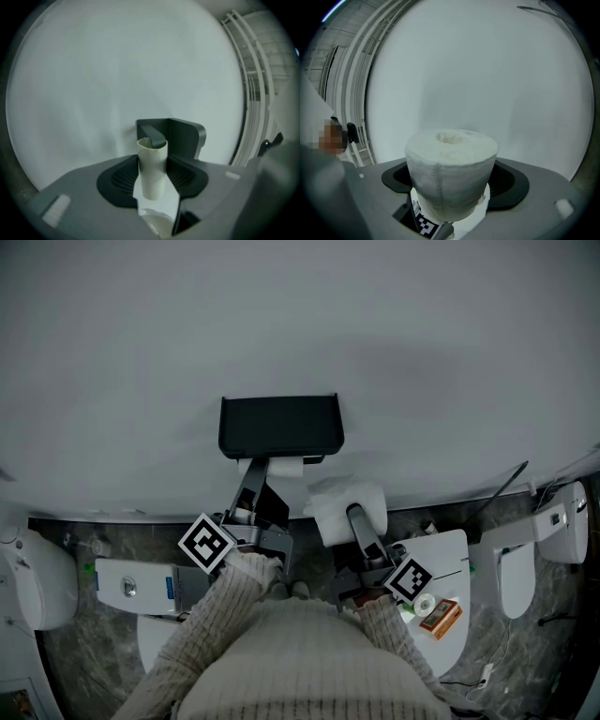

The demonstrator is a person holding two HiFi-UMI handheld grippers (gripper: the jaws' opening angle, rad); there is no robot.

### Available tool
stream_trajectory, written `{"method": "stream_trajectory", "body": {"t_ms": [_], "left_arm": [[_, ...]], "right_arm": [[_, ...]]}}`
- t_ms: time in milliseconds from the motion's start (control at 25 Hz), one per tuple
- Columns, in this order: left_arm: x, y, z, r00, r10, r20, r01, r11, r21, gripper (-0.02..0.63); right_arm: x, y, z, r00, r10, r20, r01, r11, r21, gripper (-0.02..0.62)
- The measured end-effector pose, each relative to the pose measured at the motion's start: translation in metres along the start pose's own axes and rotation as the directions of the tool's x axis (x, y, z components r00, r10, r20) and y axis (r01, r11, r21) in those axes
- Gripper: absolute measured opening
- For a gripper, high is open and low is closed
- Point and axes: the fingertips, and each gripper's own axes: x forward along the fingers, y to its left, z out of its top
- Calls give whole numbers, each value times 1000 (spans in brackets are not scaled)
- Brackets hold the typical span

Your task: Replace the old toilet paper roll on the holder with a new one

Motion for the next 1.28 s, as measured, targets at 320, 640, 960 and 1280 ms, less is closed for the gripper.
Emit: {"method": "stream_trajectory", "body": {"t_ms": [320, 640, 960, 1280], "left_arm": [[6, -3, -5, 999, -18, -29, 19, 999, 35, 166], [23, -5, -32, 997, -22, -75, 25, 999, 35, 167], [34, -2, -49, 992, -25, -125, 27, 999, 19, 167], [46, 5, -71, 975, -31, -221, 28, 999, -17, 167]], "right_arm": [[-2, -2, 2, 1000, -5, 3, 5, 1000, -1, 436], [-18, -5, 26, 999, -17, 43, 18, 1000, -20, 436], [-29, -5, 36, 996, -28, 86, 31, 999, -31, 436], [-36, -8, 40, 990, -57, 130, 63, 997, -44, 436]]}}
